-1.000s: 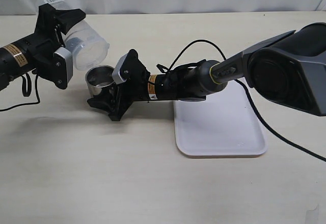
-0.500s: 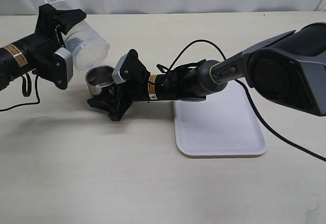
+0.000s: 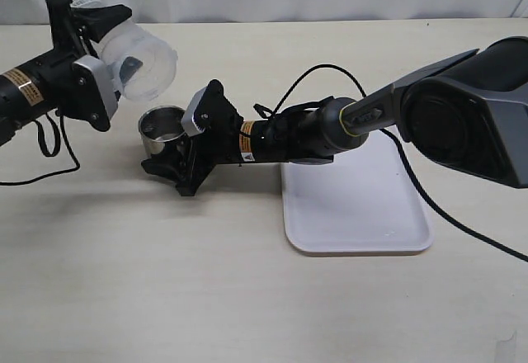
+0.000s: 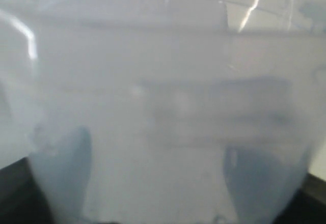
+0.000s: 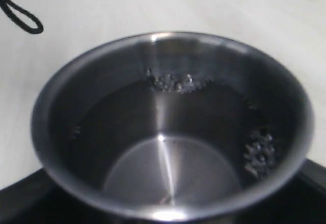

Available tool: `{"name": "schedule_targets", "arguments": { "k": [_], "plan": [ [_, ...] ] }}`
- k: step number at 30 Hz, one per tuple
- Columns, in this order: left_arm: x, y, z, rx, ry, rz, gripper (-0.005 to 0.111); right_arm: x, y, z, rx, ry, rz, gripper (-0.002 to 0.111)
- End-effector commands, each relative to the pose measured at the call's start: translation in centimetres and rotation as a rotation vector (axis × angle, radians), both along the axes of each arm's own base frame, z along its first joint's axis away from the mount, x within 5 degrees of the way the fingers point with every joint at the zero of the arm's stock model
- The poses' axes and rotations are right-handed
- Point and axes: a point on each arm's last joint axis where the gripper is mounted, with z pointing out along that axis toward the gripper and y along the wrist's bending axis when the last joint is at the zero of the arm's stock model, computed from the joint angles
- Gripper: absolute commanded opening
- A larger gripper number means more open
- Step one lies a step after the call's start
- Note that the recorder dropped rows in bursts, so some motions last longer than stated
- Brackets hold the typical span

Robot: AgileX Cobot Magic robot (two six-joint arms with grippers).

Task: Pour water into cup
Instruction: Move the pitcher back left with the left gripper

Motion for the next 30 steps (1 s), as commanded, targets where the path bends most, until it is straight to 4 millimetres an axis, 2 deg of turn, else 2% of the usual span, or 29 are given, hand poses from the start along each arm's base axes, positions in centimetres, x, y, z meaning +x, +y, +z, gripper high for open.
{"name": "schedule_targets", "arguments": {
  "k": [1, 8, 14, 17, 25, 30],
  "plan": [
    [0.5, 0.5, 1.0, -0.331, 0.110, 0.090, 0.000, 0.1, -0.1, -0.3, -0.019, 0.008, -0.008, 0.004],
    [2.9, 2.3, 2.0, -0.898, 0.371, 0.310, 0.000, 0.1, -0.1, -0.3, -0.019, 0.008, -0.008, 0.004],
    [5.7, 2.8, 2.2, -1.025, 0.618, 0.486, 0.000, 0.1, -0.1, -0.3, -0.019, 0.008, -0.008, 0.004],
    [6.7, 3.0, 2.8, -1.098, 0.678, 0.542, 0.000, 0.1, -0.1, -0.3, -0.019, 0.008, -0.008, 0.004],
    [7.4, 3.1, 4.0, -1.285, 0.652, 0.496, 0.000, 0.1, -0.1, -0.3, -0.019, 0.008, -0.008, 0.004],
    [7.7, 4.4, 3.7, -1.428, 0.615, 0.486, 0.000, 0.1, -0.1, -0.3, -0.019, 0.008, -0.008, 0.004]
  ]
}}
